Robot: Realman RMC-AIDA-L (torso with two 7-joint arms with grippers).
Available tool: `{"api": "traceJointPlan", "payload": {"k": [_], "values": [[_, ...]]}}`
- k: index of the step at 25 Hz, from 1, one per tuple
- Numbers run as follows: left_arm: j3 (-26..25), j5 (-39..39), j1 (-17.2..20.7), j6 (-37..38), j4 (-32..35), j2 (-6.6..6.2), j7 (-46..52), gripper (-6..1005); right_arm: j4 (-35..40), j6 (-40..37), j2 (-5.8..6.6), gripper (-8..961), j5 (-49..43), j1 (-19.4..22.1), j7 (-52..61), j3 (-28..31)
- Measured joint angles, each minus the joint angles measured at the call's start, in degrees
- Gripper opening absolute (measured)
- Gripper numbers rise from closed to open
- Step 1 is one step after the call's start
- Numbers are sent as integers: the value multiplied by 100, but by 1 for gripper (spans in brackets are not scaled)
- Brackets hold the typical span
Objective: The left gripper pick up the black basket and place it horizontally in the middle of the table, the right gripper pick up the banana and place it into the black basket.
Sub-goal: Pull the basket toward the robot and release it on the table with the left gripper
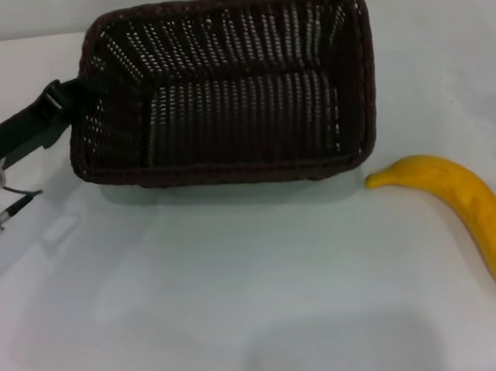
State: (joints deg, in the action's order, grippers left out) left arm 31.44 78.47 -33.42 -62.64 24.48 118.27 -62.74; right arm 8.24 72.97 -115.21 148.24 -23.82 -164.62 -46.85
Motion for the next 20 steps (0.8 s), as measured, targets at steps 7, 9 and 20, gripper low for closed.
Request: {"api": "traceJointPlan", "payload": {"k": [7, 9, 20], "values": [[14, 341, 206, -71, -48, 55, 27, 252, 11, -3, 14, 869, 1, -1, -76, 0], [16, 356, 210, -128, -86, 60, 21, 256, 11, -2, 15, 869, 1, -1, -77, 0], [-19, 360, 248, -284, -43, 34, -48, 396, 7, 0, -9, 869, -3, 0, -79, 0]]}}
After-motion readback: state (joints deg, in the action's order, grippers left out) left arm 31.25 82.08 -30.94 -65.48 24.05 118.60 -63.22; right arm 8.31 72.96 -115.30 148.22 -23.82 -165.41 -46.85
